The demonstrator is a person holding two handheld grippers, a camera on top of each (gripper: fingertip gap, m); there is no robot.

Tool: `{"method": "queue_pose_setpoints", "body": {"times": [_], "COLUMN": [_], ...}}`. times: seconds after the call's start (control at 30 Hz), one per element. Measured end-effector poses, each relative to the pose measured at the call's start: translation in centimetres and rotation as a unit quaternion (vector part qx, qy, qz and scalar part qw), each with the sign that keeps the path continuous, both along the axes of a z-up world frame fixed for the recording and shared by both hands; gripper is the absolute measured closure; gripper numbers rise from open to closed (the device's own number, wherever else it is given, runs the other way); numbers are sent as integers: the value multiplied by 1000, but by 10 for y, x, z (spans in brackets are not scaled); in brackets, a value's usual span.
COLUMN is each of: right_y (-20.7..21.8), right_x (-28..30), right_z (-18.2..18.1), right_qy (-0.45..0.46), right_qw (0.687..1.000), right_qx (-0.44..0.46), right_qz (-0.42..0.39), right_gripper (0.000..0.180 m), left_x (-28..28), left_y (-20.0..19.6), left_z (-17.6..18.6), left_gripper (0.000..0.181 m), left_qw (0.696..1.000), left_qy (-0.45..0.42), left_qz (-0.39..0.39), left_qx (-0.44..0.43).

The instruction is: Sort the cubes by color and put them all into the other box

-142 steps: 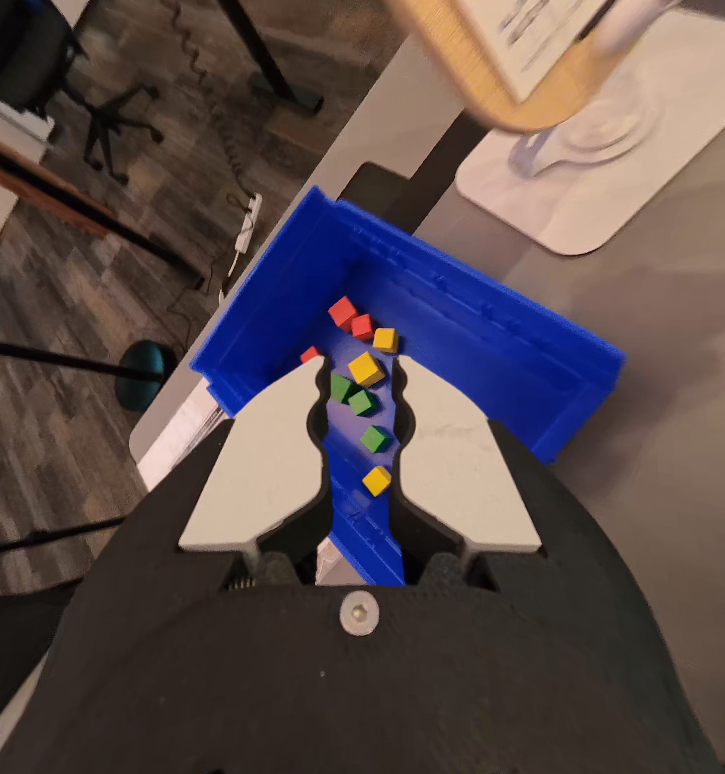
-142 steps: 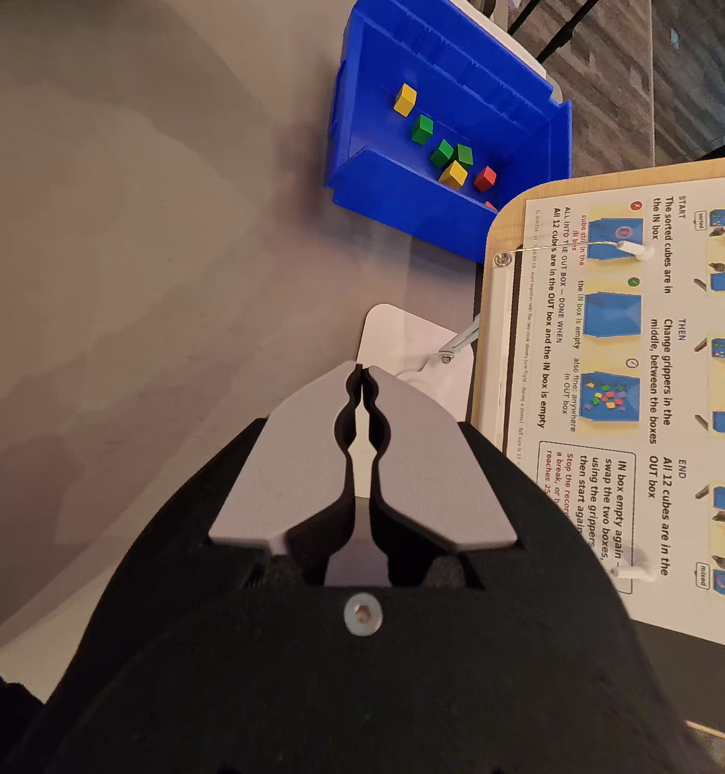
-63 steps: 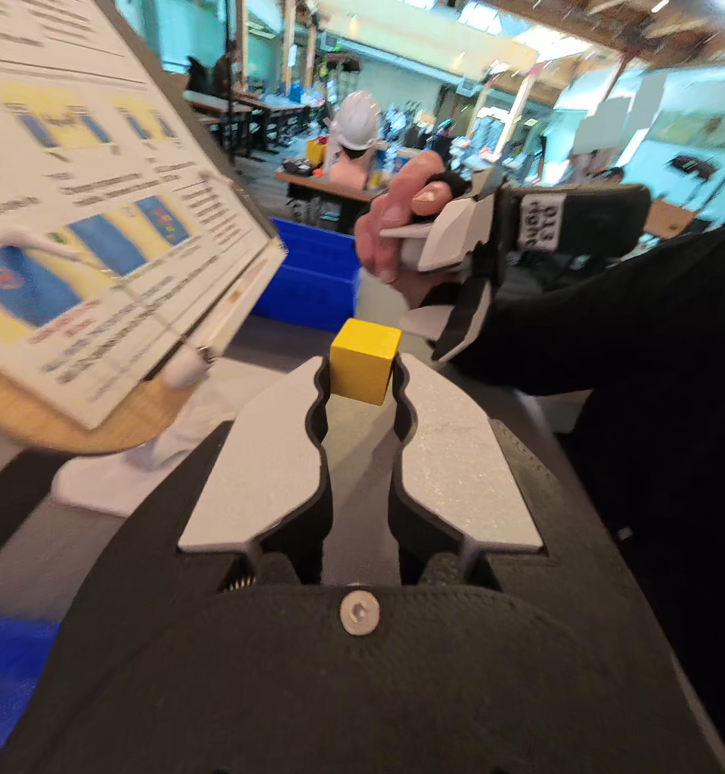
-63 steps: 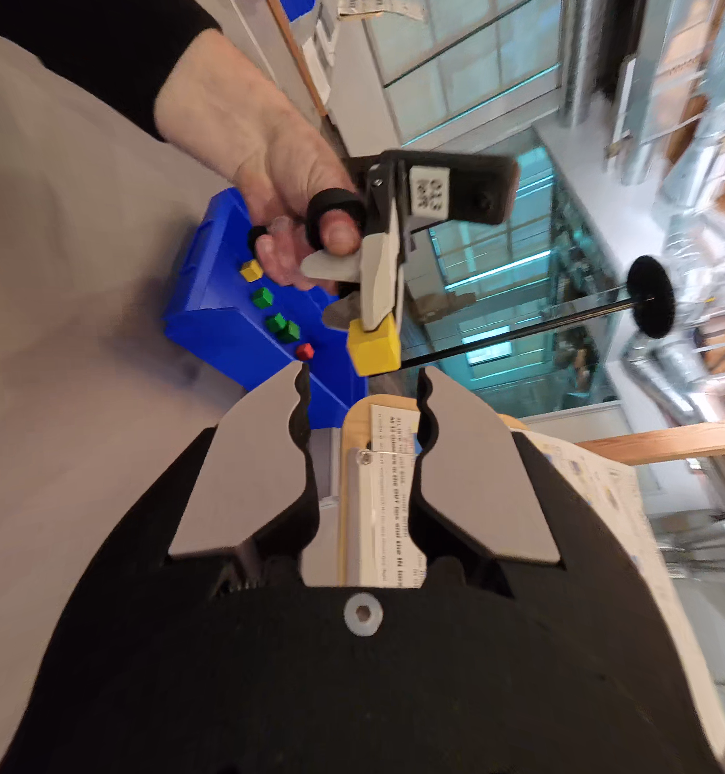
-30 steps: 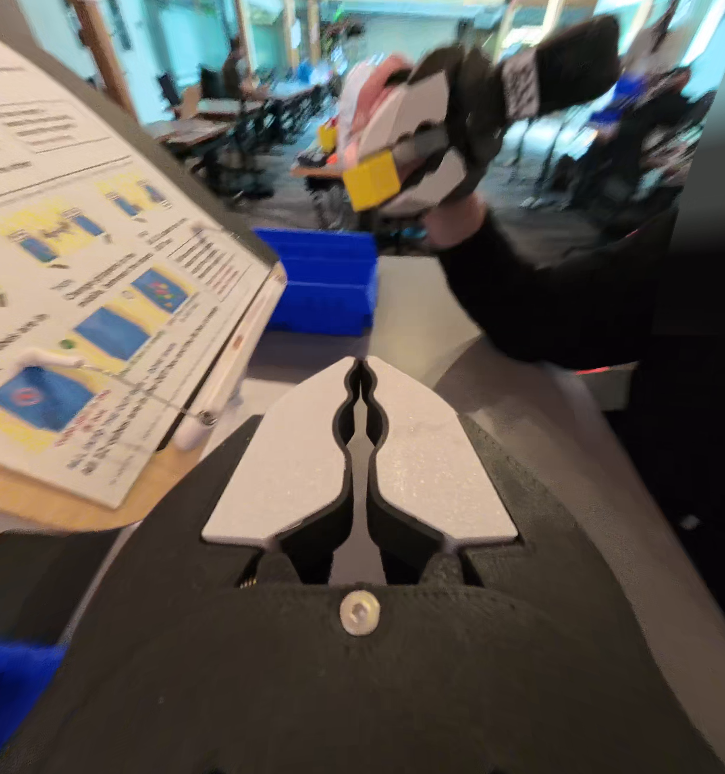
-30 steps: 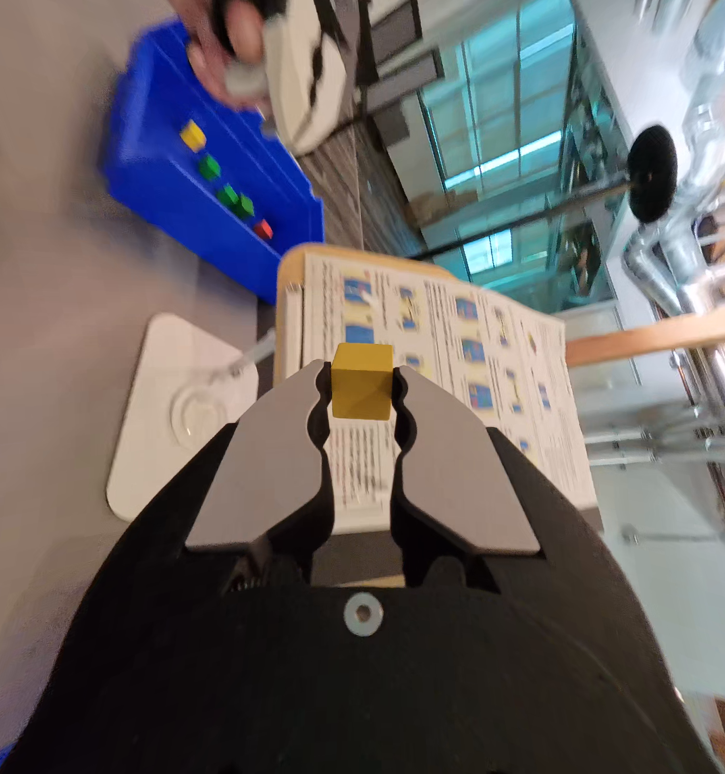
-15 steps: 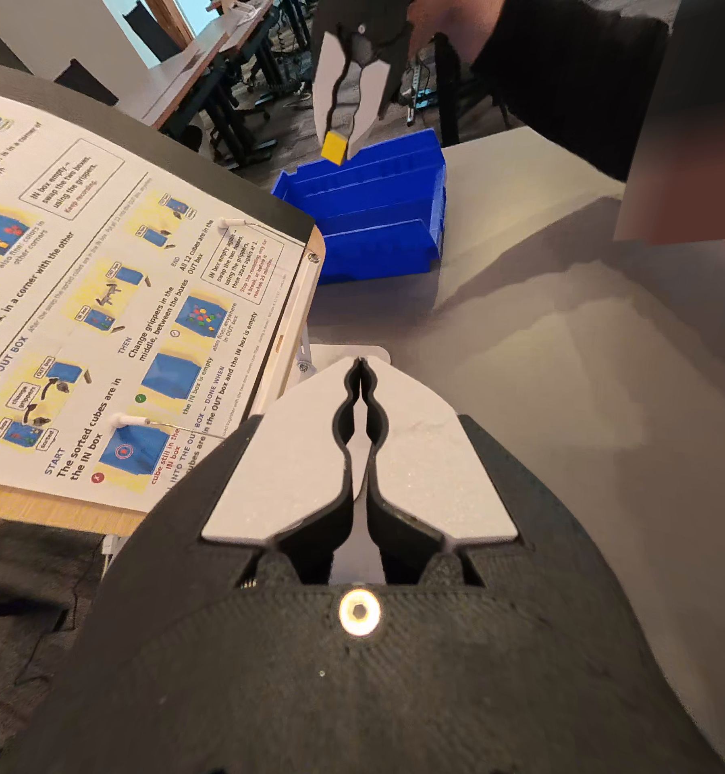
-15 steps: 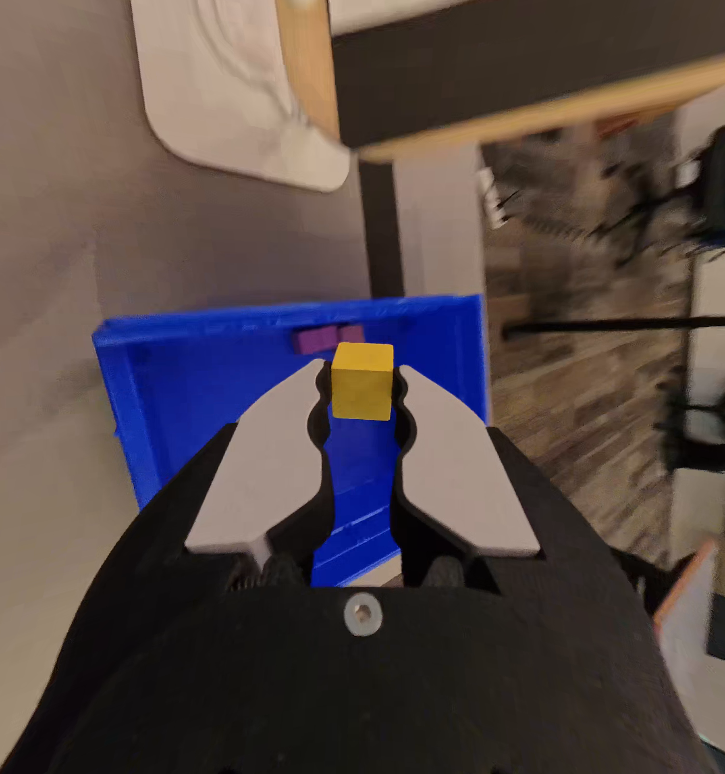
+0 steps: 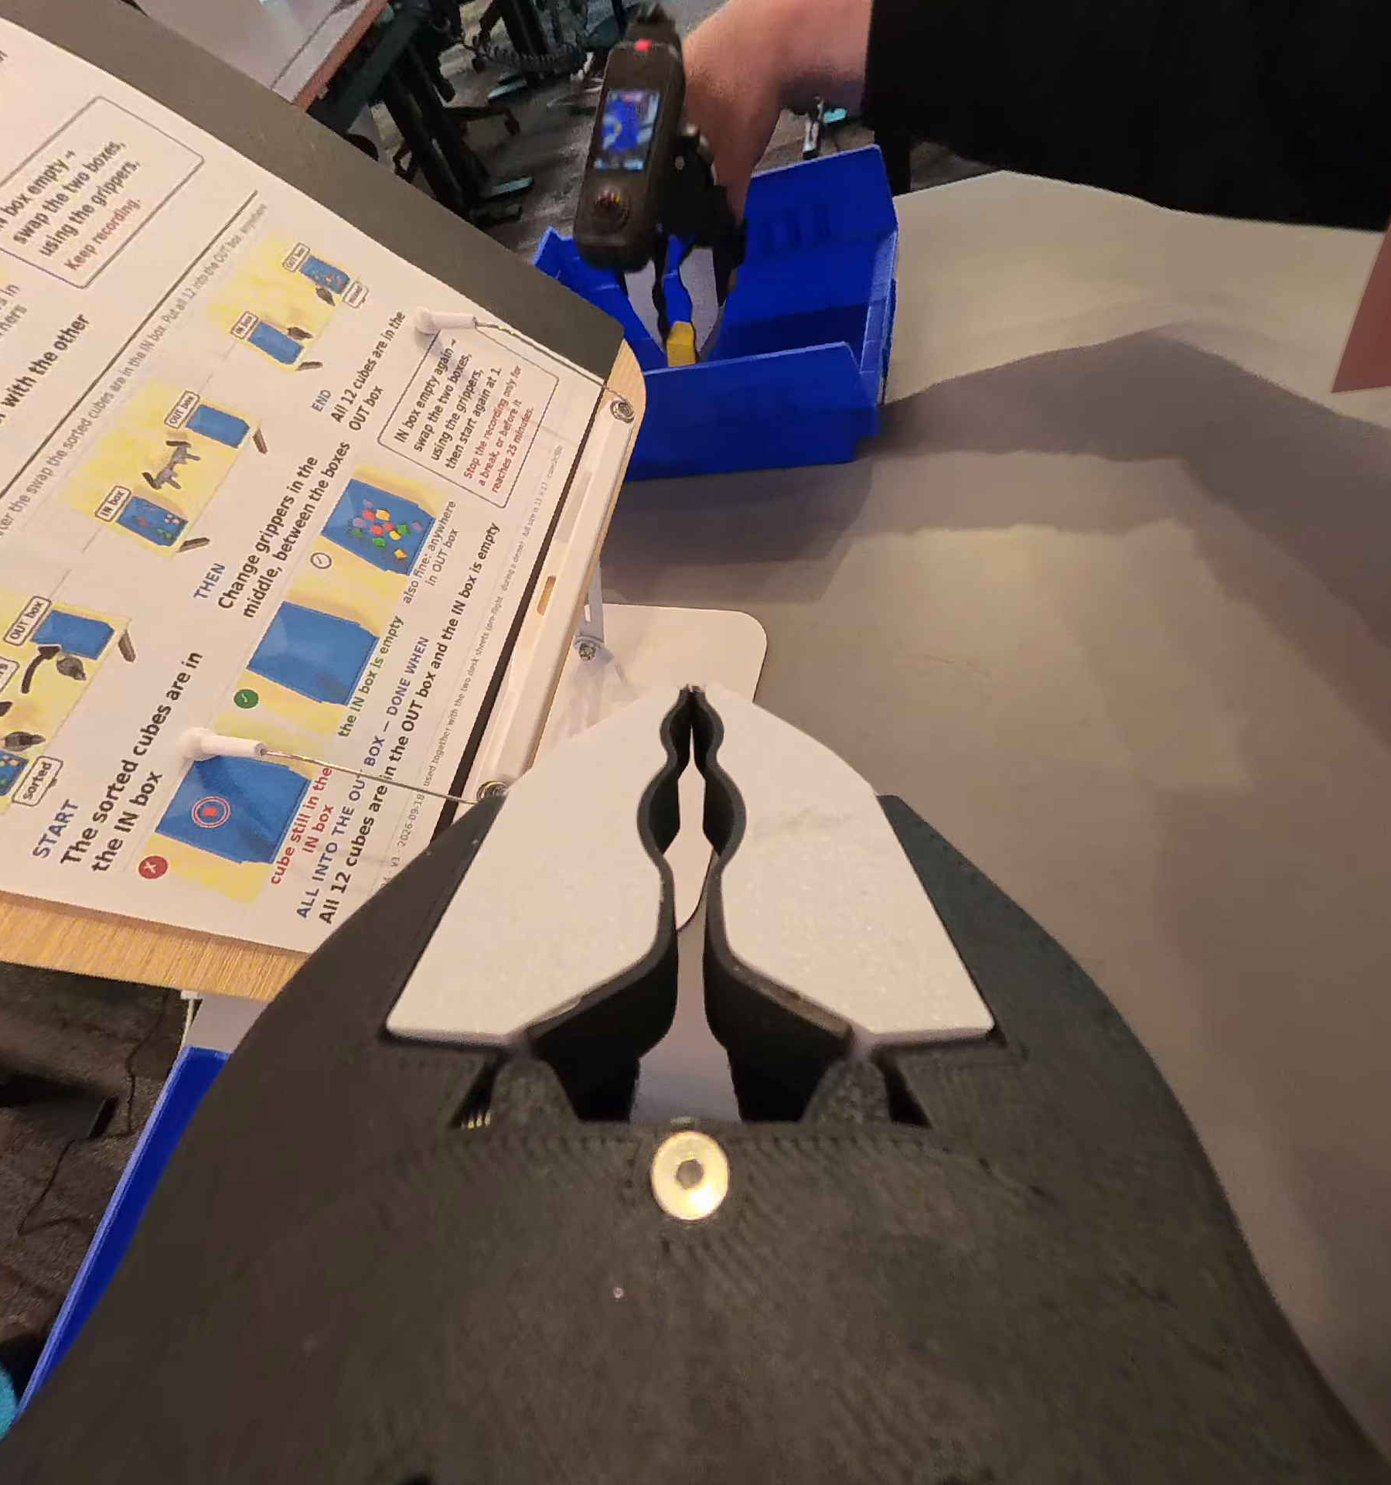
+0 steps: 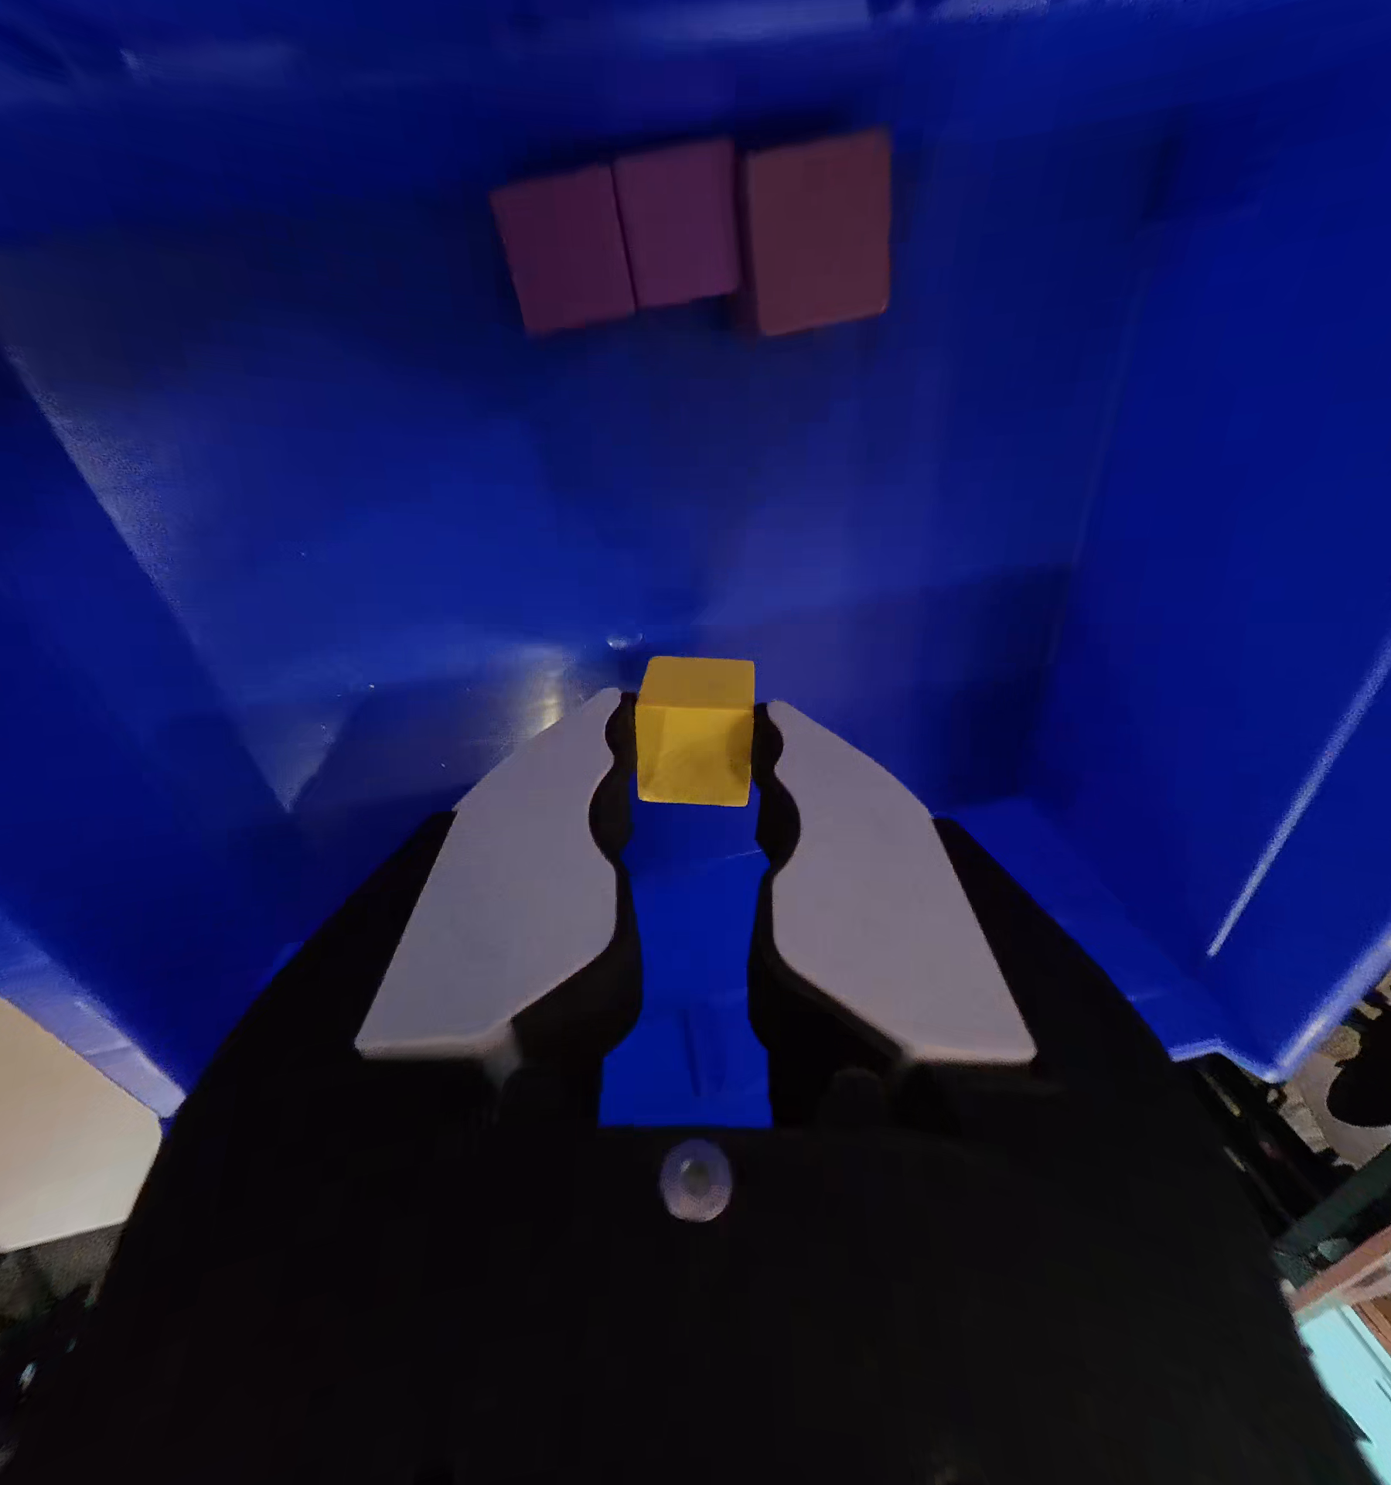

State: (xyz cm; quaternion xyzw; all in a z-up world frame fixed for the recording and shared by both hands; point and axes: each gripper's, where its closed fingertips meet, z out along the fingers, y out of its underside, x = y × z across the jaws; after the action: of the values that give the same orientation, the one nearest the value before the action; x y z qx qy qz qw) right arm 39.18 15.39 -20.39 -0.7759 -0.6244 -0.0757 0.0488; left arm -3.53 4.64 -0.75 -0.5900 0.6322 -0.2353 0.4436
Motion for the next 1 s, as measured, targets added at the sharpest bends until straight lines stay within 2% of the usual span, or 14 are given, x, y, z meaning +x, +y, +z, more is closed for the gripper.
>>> {"method": "queue_pose_setpoints", "body": {"times": [0.2,0.63,0.73,0.8,0.9,1.0], "right_y": [3,17,19,20,24,24], "right_x": [20,57,68,73,73,65], "right_z": [-17,-16,-18,-18,-11,7], "right_qy": [-56,-128,-168,-193,-201,-174], "right_qw": [998,991,985,980,979,985], "right_qx": [-30,-48,-47,-46,-28,-6], "right_qz": [-2,-7,-6,-5,-7,-7], "right_gripper": [151,151,152,143,134,142], "left_x": [0,-1,0,1,3,3], "left_y": [-1,-2,-2,-2,-3,-4], "left_z": [0,0,-3,-5,-8,-8], "left_gripper": [181,181,181,181,181,181], "left_qw": [1000,1000,1000,1000,1000,1000], "left_qy": [0,6,11,16,23,28], "left_qz": [-1,-2,-2,-3,-6,-5], "left_qx": [0,4,2,1,-1,2]}}
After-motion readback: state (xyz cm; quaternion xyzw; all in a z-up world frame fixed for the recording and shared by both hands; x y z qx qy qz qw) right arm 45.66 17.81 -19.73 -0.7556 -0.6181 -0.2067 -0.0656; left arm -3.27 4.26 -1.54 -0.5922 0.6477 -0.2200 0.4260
